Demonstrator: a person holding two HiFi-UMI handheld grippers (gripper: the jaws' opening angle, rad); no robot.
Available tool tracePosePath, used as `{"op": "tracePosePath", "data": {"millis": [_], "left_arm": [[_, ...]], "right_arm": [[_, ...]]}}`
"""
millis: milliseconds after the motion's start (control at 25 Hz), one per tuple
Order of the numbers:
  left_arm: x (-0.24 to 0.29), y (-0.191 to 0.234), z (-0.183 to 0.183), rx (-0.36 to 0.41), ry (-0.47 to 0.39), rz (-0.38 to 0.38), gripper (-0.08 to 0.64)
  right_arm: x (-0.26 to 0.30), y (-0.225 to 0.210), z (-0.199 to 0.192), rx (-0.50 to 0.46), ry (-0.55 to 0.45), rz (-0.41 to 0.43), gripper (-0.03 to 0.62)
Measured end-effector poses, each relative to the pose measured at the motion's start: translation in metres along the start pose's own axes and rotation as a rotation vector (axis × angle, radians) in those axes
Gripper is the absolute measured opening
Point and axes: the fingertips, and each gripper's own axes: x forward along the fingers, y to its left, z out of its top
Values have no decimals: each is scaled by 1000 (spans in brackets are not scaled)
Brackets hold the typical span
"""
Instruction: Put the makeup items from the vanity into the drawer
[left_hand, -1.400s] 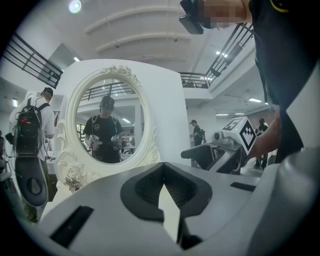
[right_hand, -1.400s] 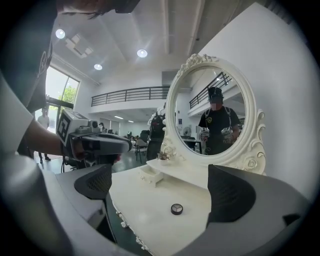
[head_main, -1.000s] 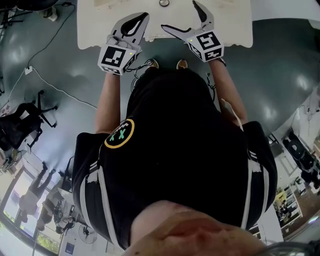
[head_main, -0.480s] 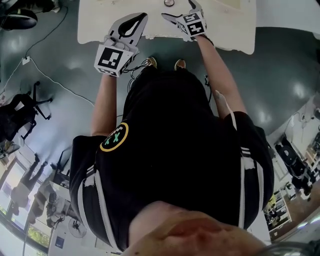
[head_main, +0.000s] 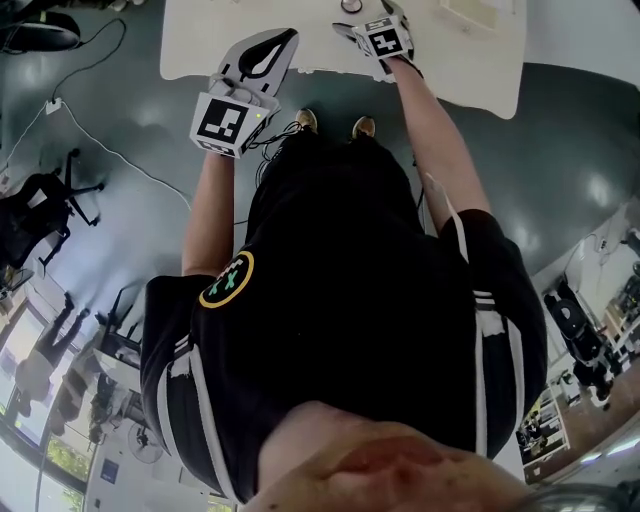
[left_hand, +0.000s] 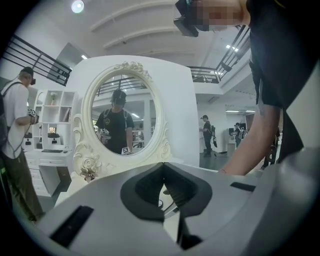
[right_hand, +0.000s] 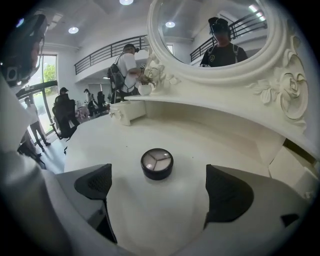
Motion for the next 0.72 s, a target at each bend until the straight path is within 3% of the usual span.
{"op": "tracePosePath", "data": {"millis": [280, 720], "left_arm": [[0, 8, -8, -2, 24, 22, 18], [1, -12, -10, -16, 71, 132, 18]], "right_arm": [[8, -3, -1, -11, 24, 7, 592], [1, 3, 6, -58, -1, 75, 486]]}}
